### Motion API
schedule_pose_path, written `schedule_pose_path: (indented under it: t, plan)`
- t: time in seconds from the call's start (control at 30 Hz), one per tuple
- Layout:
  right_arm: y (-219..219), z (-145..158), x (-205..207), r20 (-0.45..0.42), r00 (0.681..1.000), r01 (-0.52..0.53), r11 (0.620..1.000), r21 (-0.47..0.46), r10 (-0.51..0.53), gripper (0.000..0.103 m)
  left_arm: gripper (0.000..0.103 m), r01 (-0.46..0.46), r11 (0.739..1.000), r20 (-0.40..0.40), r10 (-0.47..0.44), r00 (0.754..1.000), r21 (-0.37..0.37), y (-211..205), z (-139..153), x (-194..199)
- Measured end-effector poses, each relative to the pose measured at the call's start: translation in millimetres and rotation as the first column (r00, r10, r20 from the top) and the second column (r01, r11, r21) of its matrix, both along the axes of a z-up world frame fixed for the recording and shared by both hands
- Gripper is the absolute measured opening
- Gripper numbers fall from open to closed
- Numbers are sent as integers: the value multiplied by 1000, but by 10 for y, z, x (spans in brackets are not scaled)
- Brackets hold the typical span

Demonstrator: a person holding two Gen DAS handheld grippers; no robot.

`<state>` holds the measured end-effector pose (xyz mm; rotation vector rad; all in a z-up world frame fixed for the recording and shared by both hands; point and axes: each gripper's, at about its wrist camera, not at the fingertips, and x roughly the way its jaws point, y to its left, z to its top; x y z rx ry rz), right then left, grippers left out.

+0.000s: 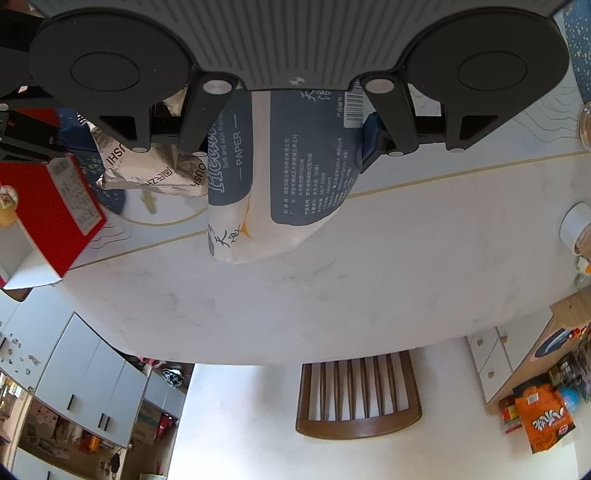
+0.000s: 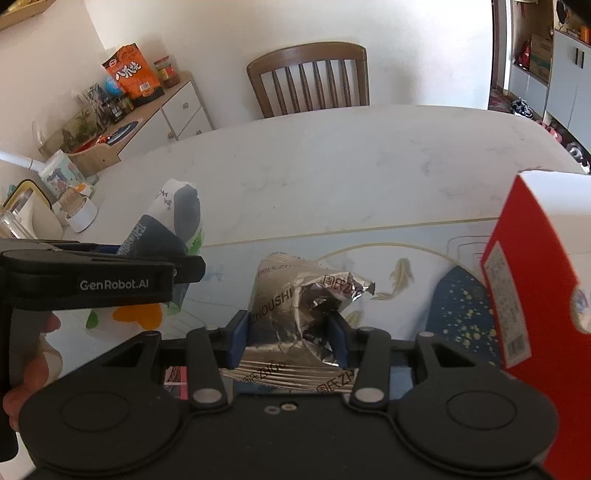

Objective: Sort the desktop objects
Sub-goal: 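Carry the tissue pack with the left gripper and the foil bag with the right gripper toward the box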

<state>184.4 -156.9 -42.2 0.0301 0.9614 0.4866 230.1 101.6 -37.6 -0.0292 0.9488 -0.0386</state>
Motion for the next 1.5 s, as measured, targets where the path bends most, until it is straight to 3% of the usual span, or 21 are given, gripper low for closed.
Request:
schedule_pose_path:
  t: [0.67, 1.03, 1.5]
  plan:
    - [-479, 486, -367, 45, 999, 21, 1000, -8, -21, 44, 63, 32, 999, 19, -32, 999, -6, -423, 391, -469]
    - [-1049, 732, -517, 74, 995, 60, 998, 9, -60, 44, 63, 81, 997, 10, -81, 997, 1, -889, 576, -634]
    - [-1738, 772, -505, 92, 990, 106, 994, 27, -108, 44, 63, 154, 988, 25, -154, 988, 7, -1656, 688, -621]
